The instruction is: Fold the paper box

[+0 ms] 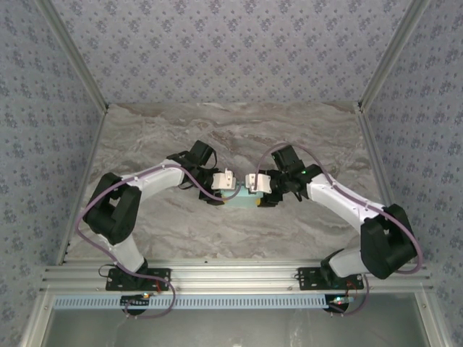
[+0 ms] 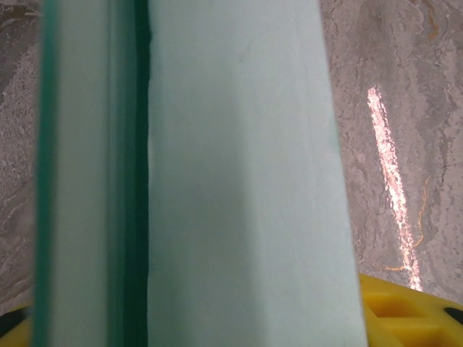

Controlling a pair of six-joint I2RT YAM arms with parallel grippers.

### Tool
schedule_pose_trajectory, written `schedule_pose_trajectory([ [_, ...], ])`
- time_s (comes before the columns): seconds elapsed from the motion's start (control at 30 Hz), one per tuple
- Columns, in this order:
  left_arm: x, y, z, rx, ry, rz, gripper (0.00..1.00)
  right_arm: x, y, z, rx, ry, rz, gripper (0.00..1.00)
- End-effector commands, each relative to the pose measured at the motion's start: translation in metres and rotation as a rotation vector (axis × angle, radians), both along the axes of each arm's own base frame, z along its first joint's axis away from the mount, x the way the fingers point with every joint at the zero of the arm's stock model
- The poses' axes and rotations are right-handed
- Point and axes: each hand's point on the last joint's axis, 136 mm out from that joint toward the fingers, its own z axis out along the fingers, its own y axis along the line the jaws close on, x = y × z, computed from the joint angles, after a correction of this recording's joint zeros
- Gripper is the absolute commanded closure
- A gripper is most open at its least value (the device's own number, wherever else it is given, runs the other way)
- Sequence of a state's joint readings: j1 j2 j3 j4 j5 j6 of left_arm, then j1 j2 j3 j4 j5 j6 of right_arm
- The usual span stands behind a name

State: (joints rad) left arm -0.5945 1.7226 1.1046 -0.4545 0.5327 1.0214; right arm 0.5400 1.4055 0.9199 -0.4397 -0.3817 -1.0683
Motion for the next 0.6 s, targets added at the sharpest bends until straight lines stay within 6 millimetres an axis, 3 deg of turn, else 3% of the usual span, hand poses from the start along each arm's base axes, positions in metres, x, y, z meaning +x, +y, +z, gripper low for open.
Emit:
schedule_pose_trajectory([
  [0.0,-0.005,-0.003,0.005,-0.024,0.024,-0.031,0.44,-0.002,-0.004,-0.008,-0.063,-0.010,0.038,0.36],
  [0.27,0.000,-0.003,0.012,-0.065,0.010,-0.009,0.42,0.006,-0.012,-0.014,-0.099,-0.012,0.000,0.59],
  [0.4,0.006,-0.002,0.024,-0.106,0.001,0.028,0.38,0.013,-0.016,-0.015,-0.102,-0.009,-0.053,0.64],
  [0.57,0.007,0.000,0.048,-0.186,-0.043,0.067,0.25,0.016,-0.020,-0.017,-0.113,0.010,-0.097,0.70],
])
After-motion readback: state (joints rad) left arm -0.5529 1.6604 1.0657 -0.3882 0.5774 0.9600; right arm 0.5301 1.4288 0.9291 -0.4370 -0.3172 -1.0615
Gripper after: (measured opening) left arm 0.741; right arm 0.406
